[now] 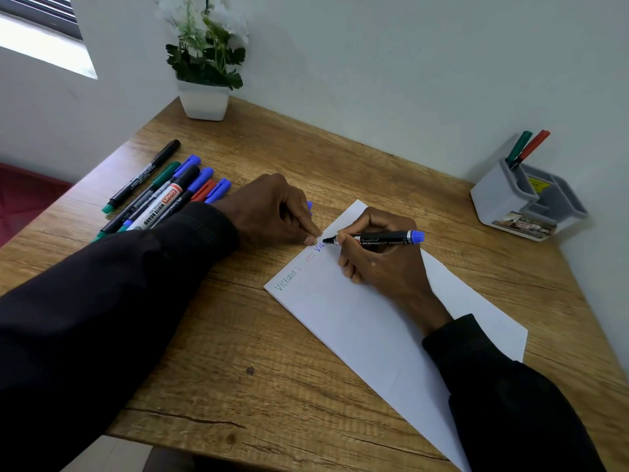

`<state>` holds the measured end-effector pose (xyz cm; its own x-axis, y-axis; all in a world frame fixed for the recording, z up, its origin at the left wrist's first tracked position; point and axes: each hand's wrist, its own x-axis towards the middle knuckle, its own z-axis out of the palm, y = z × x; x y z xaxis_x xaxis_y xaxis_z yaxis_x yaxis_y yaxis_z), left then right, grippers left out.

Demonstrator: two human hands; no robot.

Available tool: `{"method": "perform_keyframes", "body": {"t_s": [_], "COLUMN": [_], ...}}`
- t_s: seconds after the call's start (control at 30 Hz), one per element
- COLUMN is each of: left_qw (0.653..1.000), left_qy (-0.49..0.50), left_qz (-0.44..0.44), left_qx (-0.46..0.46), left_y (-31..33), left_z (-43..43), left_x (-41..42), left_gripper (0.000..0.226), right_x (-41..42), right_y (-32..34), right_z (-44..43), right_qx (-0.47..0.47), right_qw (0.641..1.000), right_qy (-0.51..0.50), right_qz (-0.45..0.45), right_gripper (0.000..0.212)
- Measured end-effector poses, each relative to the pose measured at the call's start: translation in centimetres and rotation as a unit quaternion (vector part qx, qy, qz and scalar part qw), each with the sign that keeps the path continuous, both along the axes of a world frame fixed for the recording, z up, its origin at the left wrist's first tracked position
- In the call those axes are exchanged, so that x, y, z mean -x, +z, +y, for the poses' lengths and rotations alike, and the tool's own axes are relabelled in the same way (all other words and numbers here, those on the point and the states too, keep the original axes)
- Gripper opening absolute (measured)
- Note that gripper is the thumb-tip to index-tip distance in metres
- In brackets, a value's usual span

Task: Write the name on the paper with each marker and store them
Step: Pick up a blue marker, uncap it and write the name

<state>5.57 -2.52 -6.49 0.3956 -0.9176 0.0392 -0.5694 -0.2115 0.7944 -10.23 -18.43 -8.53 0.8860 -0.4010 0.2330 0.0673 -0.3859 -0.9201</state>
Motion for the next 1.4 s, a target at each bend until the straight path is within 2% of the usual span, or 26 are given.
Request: {"method": "perform_keyframes", "body": {"t_s": [0.1,0.3,0.5,0.7,0.93,1.2,1.4], "left_qw": [1.000,1.000,1.000,1.000,1.000,1.000,1.000], "left_qy": [0.003,0.005,0.006,0.002,-0.001,-0.005,-0.007], "left_qz": [0.001,0.002,0.001,-0.001,-0.002,0.011,0.011], "left_qx": [-0.002,-0.003,-0.005,-0.010,0.005,-0.001,0.000], "left_y": [0.03,-0.16,-0.11,0.00,-0.06,-0.05,0.03], "left_z": [0.01,-0.02,0.02,0.10,0.17,0.11,0.04], "left_x": [-0.04,-0.14,-0.06,-0.11,0.01,-0.04,0.11], "left_gripper": [0.018,0.018,0.018,0.019,0.019,0.022,0.024], "right_x": [-0.04,-0.10,-0.08,-0.09,-0.18,-0.20,-0.19], "right_y": [0.01,-0.08,-0.22,-0.20,-0.32,-0.30,-0.22], "right_z": [0.04,-0.25,-0.07,-0.09,-0.26,-0.22,-0.22], "right_qx": [0.012,0.006,-0.007,0.008,-0.014,-0.017,-0.001], "right_qw": [1.000,0.999,1.000,1.000,0.999,0.999,0.999], "right_qy": [0.001,-0.028,-0.013,-0.011,-0.027,-0.032,-0.042], "right_qz": [0.002,0.034,-0.001,0.000,0.017,-0.002,0.011], "right_gripper": [0.013,0.018,0.021,0.014,0.017,0.020,0.014]}}
